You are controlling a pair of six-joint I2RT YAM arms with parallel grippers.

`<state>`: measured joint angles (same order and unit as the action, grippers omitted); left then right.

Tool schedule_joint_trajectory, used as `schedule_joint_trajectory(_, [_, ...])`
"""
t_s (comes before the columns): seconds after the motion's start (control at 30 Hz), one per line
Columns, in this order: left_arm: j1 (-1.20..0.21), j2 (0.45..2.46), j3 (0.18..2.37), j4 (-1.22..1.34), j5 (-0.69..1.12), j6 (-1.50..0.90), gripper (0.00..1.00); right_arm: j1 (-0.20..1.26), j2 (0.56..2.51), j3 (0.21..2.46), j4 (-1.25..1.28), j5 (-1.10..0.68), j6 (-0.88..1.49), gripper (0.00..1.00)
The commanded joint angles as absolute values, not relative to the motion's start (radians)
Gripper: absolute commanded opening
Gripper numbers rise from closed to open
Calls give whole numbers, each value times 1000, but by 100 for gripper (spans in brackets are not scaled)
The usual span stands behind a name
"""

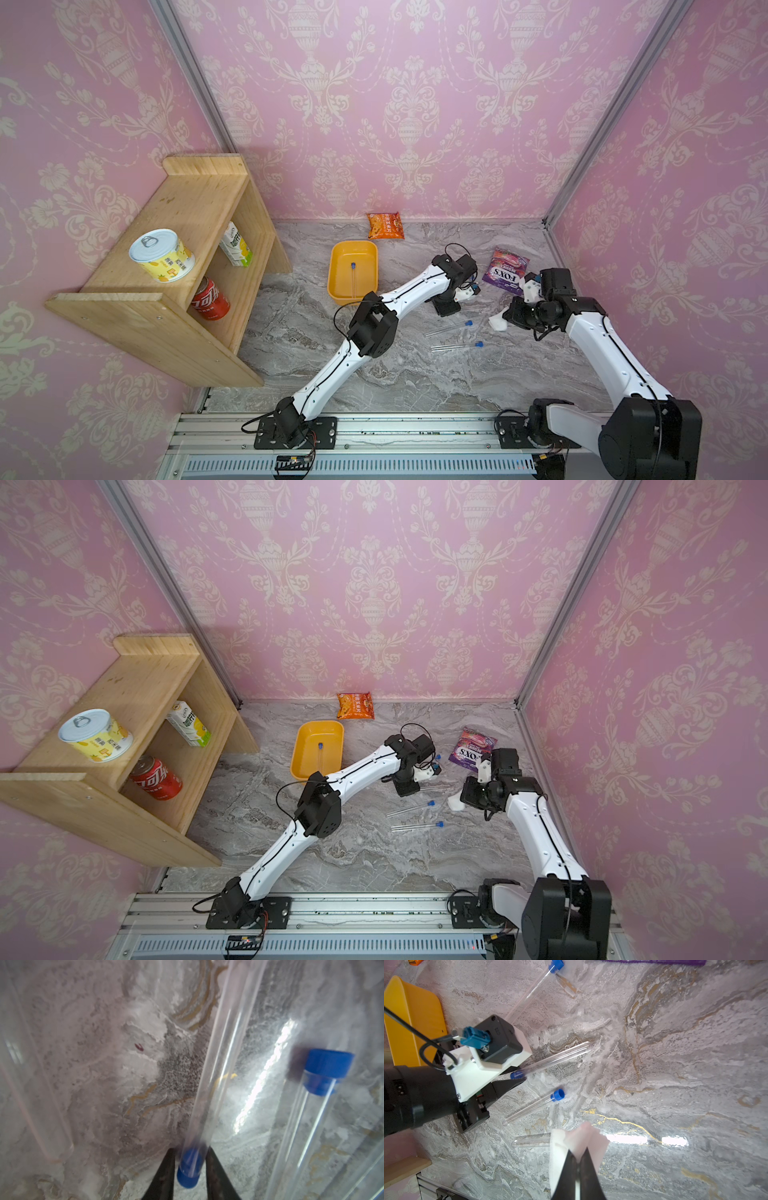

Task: Wipe the exteriors of test tubes
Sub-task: Pick up the test tube at the center of the board.

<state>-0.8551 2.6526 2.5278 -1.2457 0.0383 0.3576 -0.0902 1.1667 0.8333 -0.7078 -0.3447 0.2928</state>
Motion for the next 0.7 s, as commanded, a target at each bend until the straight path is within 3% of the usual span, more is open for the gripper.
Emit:
schedule_joint_trajectory(0.0, [-859,2684,2540,-1281,37,373,25,-95,1146,819,-706,-354,311,0])
schedule_joint_trajectory(0.3, [-865,2683,2540,-1278,26,371,15,-95,1147,819,-706,-354,311,0])
schedule_joint_trajectory(0.67, [-867,2583,2409,-1175,27,349,13,-95,1146,820,-706,-357,311,0])
